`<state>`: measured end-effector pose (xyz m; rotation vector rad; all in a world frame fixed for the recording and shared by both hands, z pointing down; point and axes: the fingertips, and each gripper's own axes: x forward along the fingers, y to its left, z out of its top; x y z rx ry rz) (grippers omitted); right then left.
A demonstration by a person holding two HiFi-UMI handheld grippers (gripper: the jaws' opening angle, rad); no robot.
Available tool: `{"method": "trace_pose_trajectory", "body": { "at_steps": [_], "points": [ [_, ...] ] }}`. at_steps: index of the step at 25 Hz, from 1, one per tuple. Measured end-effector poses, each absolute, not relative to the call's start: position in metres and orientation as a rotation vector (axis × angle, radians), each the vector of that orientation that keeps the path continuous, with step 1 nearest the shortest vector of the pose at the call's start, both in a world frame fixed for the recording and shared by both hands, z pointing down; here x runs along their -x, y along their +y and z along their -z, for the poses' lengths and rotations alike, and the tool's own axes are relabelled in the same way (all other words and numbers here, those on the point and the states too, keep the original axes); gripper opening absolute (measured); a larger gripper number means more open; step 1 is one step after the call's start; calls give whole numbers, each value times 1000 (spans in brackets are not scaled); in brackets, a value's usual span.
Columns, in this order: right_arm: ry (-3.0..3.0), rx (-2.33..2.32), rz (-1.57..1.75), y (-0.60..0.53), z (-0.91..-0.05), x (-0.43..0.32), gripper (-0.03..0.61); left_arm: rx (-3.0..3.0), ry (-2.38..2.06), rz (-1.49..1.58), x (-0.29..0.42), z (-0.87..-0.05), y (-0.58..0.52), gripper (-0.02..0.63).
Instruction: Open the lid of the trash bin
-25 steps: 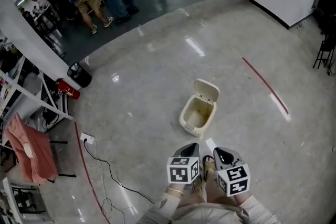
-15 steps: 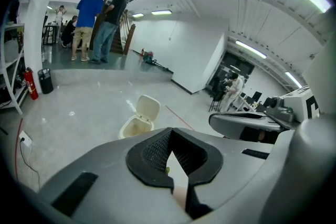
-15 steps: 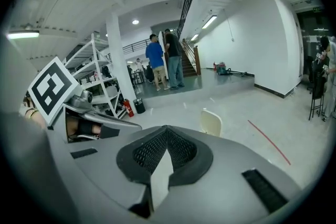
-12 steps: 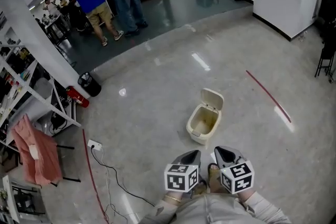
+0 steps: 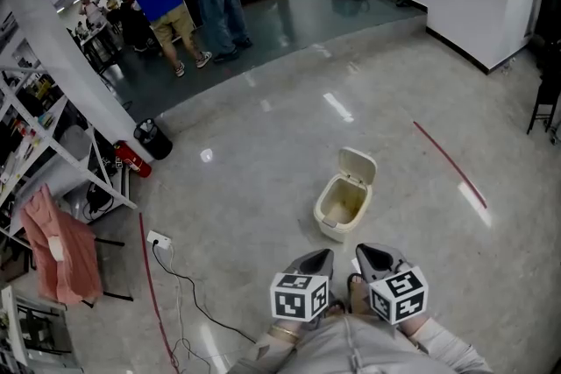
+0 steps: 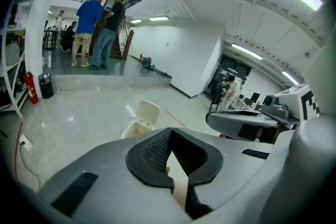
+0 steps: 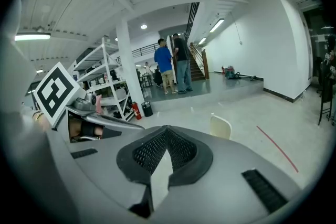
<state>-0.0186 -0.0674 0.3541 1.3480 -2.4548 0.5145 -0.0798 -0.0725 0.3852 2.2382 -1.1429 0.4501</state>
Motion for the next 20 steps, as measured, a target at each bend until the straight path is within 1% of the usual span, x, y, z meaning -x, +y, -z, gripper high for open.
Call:
{"method": "trace_pose_trajectory", "body": {
  "at_steps": [20],
  "points": [
    [-2417,-1379,-505,-70,-360,11,-2,-2258,-1113,-453,70,-387,-81,5]
  ]
}}
